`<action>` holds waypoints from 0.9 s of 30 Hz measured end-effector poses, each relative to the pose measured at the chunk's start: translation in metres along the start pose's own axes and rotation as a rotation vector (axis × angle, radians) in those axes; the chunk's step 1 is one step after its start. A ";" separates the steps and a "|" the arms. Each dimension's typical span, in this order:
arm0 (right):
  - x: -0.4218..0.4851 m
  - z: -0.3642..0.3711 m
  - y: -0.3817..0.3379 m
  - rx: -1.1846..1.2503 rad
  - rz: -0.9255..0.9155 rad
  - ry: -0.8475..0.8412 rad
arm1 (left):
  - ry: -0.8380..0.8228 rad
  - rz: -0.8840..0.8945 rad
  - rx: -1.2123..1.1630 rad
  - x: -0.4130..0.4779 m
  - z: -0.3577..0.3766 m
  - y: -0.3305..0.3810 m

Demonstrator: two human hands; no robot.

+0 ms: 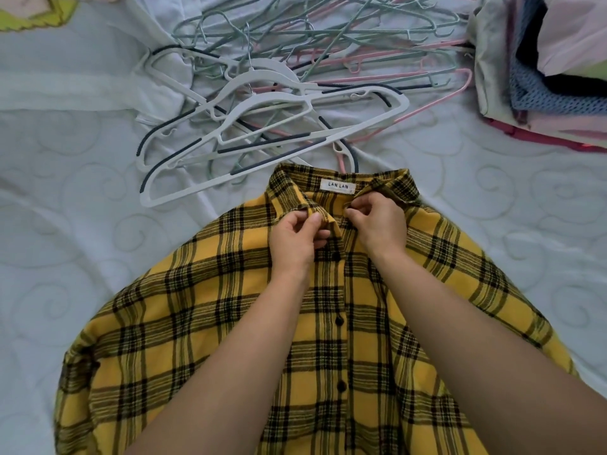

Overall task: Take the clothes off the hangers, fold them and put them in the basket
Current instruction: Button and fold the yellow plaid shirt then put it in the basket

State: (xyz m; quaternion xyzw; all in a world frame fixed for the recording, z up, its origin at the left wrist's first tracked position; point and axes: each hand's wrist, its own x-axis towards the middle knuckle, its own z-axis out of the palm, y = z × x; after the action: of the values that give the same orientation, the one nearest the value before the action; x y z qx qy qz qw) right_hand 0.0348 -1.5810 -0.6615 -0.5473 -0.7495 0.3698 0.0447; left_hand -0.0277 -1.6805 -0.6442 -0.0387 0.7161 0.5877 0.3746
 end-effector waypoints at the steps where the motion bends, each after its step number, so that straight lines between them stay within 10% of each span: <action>1: 0.001 0.000 -0.001 0.000 0.007 -0.003 | 0.008 0.004 0.011 0.000 0.001 0.000; 9: -0.015 -0.015 -0.011 0.286 -0.036 -0.152 | -0.032 0.090 0.286 0.008 0.010 0.000; 27: -0.016 -0.004 0.000 0.254 -0.100 -0.228 | -0.245 -0.191 -0.057 0.020 -0.008 -0.007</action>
State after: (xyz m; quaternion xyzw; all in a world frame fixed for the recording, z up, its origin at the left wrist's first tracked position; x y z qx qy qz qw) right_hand 0.0431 -1.5921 -0.6534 -0.4538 -0.7233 0.5184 0.0464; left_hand -0.0425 -1.6818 -0.6612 -0.0450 0.6413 0.5697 0.5120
